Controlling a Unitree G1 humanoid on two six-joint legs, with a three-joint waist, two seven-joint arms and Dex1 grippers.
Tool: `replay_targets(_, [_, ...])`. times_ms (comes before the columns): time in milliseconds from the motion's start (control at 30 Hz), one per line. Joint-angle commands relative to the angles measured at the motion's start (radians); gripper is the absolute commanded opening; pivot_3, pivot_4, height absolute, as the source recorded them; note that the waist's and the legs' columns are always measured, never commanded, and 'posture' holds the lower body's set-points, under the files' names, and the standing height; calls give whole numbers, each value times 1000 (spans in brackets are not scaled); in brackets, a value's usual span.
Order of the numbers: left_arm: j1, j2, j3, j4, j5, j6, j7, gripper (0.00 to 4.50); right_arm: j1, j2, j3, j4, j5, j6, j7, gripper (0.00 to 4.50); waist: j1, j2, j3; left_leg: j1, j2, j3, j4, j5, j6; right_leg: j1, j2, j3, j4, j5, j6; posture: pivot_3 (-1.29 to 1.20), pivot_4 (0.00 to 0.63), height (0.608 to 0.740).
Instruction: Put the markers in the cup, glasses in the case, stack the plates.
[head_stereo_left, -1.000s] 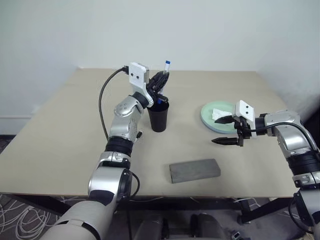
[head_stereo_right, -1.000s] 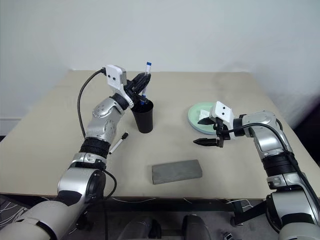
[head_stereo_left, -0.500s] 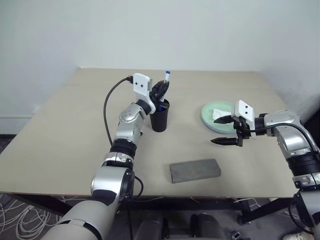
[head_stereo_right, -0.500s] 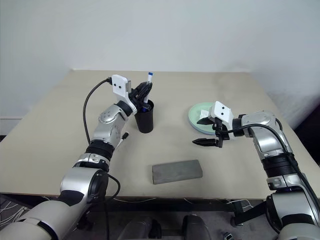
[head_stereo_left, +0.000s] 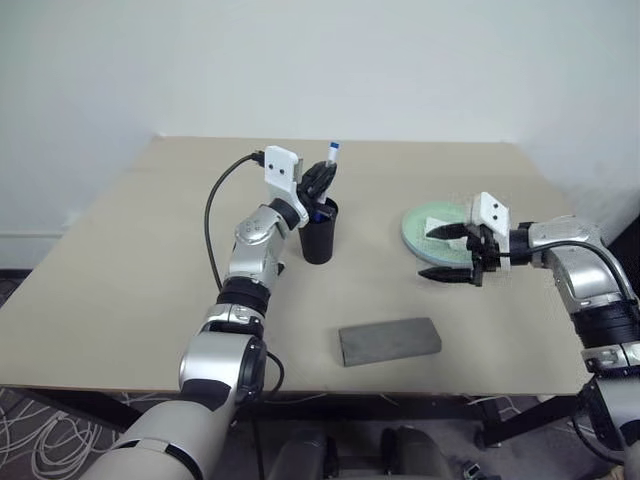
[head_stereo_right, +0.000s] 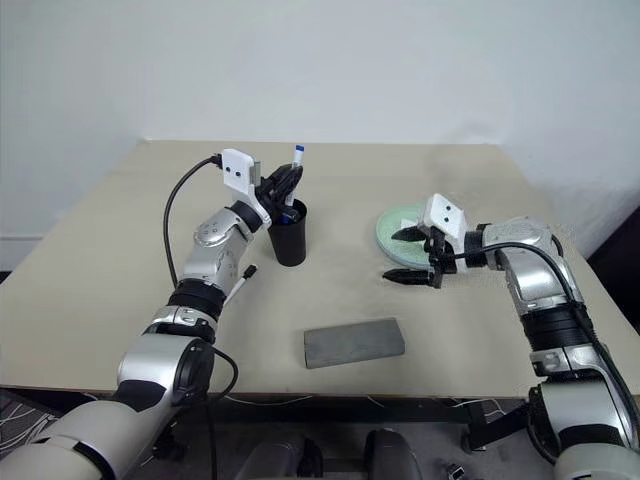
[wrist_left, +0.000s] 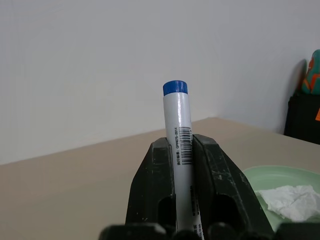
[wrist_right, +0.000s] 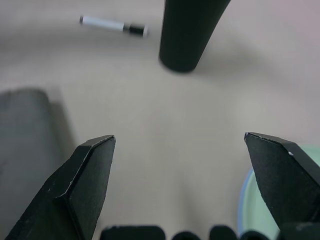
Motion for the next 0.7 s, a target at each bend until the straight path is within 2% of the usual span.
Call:
replay_targets(33, [-21,9,9,-13,4,-6,-2,143,-29,-4,-46,-14,39,4,2,4500,0,0,0,0,0,0,0,0,0,0,0,-1,0,0,0,0,0,738])
replay_targets(433, [-25,15,11,0,14,0,4,4345,-39,0,-54,-8,59,5,-4,4500,0,0,0,0,0,0,0,0,0,0,-1,-1,0,0,0,0,0,738])
replay_targets(467, [-26,15,10,0,15,0,4,4483,-41,1,-54,-7,59,5,-4,4500,0,0,0,-1,0,0,0,0,0,0,-1,-1,0,0,0,0,0,738])
replay_targets(700, [-23,16,8,-19,7,16,-23,4483,-40,1,-52,-3,59,2,-6,4500,0,0,0,-1,0,0,0,0,0,0,-1,-1,0,0,0,0,0,738])
